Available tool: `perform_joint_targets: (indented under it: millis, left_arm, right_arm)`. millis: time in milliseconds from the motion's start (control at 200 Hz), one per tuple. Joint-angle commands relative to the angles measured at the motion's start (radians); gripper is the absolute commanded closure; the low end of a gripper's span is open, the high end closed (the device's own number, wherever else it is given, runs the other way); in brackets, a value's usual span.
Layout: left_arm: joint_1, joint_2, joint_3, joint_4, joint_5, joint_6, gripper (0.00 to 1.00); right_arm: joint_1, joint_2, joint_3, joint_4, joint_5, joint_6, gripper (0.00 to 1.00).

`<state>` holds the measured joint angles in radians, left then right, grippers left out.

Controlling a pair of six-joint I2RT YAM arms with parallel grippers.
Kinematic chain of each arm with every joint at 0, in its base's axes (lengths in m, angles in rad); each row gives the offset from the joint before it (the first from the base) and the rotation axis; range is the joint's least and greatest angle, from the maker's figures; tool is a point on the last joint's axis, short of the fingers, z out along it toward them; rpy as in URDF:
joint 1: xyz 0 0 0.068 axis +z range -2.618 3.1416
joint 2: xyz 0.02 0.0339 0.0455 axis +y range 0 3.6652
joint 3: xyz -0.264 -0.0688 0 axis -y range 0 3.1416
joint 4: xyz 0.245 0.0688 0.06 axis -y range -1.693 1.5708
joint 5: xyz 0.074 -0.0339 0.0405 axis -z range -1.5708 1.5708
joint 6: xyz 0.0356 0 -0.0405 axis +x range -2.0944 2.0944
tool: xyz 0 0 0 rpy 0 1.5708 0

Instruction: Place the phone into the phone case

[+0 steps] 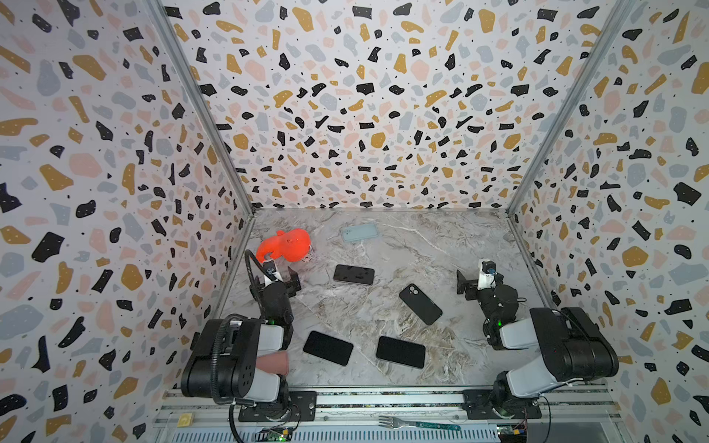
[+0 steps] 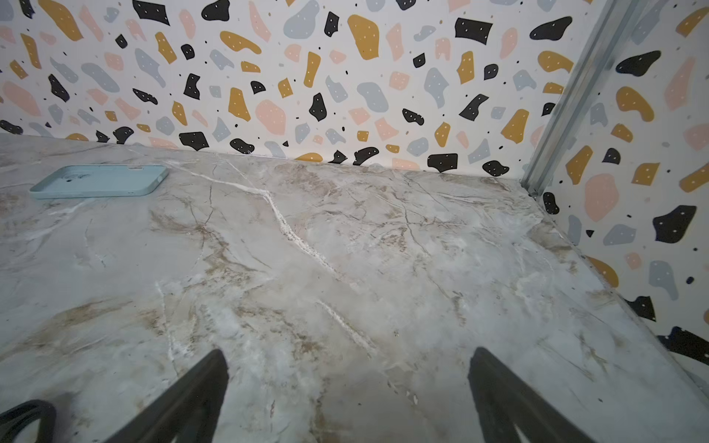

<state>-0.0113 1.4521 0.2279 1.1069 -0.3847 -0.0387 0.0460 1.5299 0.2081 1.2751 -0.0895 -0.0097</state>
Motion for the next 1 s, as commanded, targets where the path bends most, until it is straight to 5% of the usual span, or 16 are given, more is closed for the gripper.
perform_joint_targets:
  millis: [0, 996]
  left_arm:
    - [0.005, -0.012, 0.017, 0.032, -0.018, -0.003, 0.00]
    - [0.005, -0.014, 0.016, 0.033, -0.016, -0.003, 0.00]
  right_arm:
    - [-0.005, -0.008, 0.010, 0.002, -0.019, -0.006, 0.01]
    - [-0.010, -0.016, -0.015, 0.039, -0.029, -0.007, 0.01]
